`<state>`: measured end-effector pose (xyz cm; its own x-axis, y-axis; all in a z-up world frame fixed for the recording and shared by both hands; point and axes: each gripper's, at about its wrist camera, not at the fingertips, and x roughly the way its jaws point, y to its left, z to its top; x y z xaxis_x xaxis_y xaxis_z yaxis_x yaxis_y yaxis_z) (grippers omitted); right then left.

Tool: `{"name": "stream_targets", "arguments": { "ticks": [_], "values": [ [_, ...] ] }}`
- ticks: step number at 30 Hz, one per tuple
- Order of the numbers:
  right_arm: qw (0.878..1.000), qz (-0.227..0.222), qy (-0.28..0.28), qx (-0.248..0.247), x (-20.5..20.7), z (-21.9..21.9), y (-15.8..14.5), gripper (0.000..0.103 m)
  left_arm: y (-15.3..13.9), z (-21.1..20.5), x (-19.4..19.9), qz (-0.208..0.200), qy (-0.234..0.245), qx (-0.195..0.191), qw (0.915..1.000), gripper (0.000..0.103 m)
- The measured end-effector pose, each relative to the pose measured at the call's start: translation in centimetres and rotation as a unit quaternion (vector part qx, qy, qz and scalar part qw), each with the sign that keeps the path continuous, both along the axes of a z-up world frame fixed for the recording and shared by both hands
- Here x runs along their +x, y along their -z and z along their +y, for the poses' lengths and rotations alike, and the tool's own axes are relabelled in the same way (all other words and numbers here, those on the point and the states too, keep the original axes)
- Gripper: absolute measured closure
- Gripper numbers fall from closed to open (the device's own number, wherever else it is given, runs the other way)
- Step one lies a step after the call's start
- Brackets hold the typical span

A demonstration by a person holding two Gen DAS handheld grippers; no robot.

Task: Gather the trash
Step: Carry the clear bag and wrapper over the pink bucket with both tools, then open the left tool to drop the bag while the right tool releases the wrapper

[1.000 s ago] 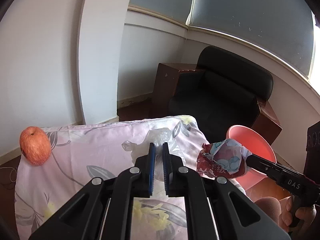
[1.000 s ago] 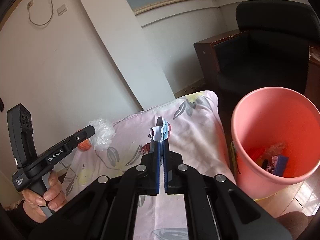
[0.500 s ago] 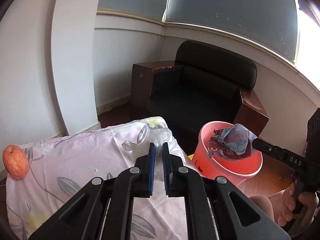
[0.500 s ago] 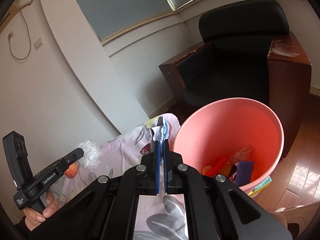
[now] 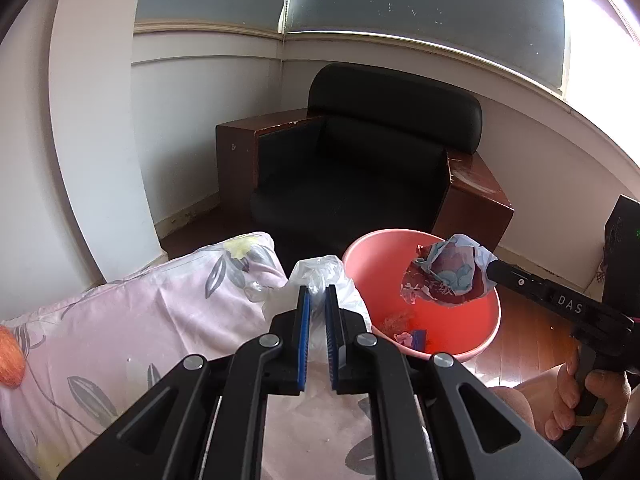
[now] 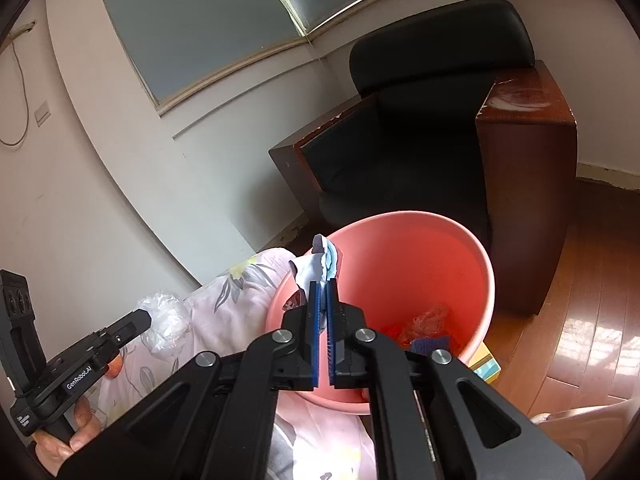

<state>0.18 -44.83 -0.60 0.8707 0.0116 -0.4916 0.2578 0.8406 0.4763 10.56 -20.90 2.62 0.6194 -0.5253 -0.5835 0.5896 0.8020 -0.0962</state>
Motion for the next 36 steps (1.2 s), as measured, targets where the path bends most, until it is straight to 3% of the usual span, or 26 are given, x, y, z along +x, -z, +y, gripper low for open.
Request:
{"name": "stream_targets", "arguments": {
  "ticks": [20,30,36],
  "values": [
    [0.999,0.025,0.024,0.03,-0.2,-3.1,3.5,0.1,1.8,-9.3,0.8,0.003,0.074,0.028,0.9968,0.096],
    [0.998,0.033,0.025,0.045,-0.2,-3.4,4.6,0.1,3.7,-11.6,1.4,0.016,0.083,0.046,0.9954,0.096],
    [0.998,0.035,0.027,0.049,0.2,-3.3,4.7,0.1,4.0,-12.0,1.7,0.021,0.077,0.049,0.9957,0.088]
  ]
}}
